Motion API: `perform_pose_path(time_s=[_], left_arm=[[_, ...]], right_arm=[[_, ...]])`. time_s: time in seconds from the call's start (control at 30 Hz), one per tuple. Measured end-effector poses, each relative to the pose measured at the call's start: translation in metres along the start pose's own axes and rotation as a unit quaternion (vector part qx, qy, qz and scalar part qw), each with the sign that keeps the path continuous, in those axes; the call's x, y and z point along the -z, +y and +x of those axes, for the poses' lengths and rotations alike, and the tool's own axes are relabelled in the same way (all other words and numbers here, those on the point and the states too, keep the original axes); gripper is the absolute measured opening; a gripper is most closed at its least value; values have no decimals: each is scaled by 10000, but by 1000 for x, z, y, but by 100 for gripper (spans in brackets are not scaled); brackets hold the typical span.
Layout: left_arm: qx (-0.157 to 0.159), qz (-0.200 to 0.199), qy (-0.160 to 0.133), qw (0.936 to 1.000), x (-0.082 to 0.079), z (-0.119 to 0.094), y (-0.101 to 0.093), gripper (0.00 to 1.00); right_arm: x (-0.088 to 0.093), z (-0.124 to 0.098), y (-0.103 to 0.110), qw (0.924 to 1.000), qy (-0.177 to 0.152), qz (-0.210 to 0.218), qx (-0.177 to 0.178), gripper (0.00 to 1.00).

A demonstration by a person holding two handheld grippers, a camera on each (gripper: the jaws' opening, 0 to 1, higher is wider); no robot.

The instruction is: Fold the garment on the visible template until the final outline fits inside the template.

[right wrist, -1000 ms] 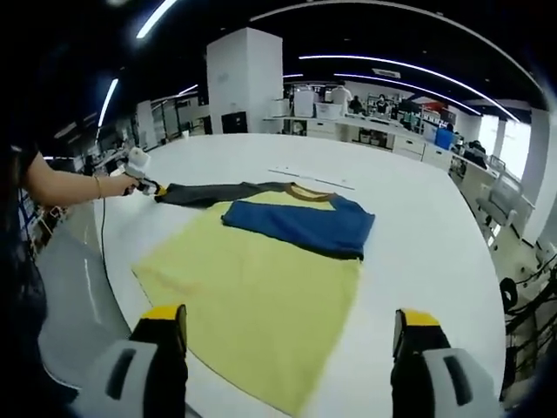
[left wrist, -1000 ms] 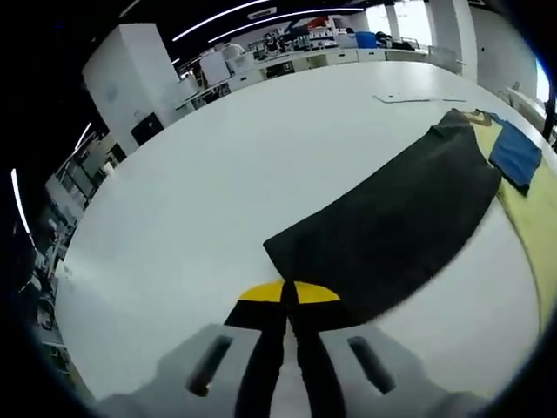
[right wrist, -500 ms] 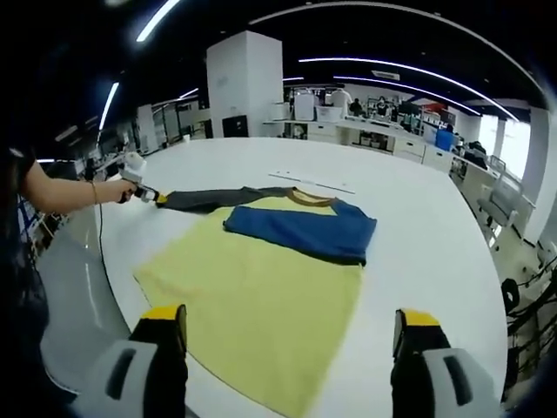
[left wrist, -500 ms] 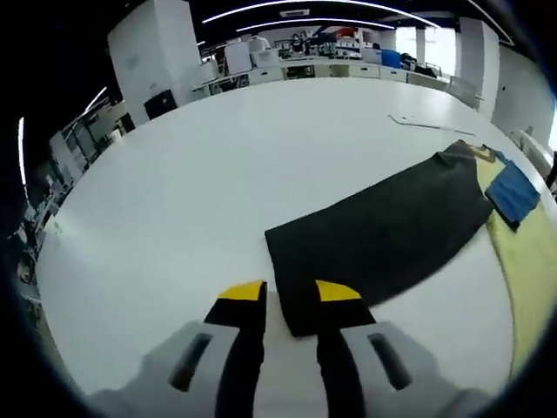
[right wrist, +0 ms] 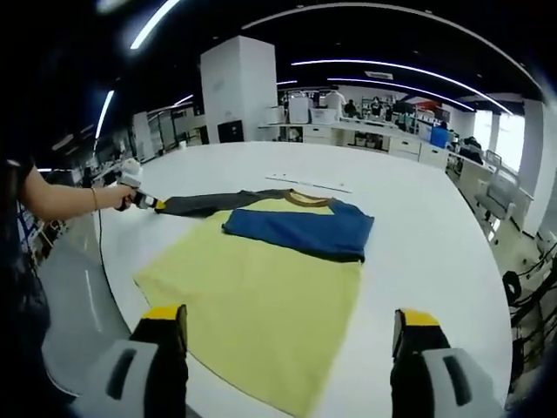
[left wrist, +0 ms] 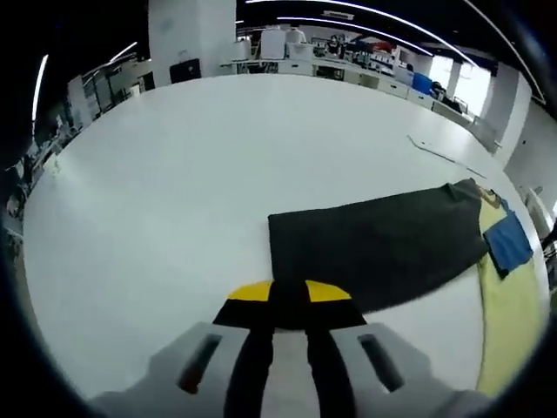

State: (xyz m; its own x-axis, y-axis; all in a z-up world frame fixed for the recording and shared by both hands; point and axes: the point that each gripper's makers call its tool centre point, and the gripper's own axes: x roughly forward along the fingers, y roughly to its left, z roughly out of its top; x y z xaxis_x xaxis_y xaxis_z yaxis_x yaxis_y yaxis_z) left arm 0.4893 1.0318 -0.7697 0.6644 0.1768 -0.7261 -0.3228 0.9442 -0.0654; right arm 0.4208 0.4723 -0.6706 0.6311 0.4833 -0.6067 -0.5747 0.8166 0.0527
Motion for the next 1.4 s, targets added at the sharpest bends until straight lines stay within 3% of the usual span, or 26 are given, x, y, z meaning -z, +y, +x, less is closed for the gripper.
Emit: perform_pose_path(time_s=[0.13, 0.43, 0.77, 1.0, 1.13, 1.4], left_arm=[[-92, 110, -60, 9999, -2, -2, -1, 0], [69, 355, -388, 9986, -26, -13, -19, 0], [547, 586, -843, 9932, -62, -30, -67, 0], [787, 736, -984, 9893, -74, -36, -94, 0], [975, 1029, -993, 9849, -79, -34, -113, 0], [1301, 1232, -1173, 9768, -94, -41, -150, 0]], right_arm=[[2, 0, -5, 9999, 41, -122, 114, 98], [-2, 0, -5, 9999, -114, -58, 8, 99], [-3, 1, -13, 9998, -215, -17, -1, 99], [-3, 0, -12, 9997, -238, -26, -33, 99], [-1, -1, -12, 9997, -225, -35, -67, 99], [2, -2, -12, 9997, -220, -12, -92, 99]])
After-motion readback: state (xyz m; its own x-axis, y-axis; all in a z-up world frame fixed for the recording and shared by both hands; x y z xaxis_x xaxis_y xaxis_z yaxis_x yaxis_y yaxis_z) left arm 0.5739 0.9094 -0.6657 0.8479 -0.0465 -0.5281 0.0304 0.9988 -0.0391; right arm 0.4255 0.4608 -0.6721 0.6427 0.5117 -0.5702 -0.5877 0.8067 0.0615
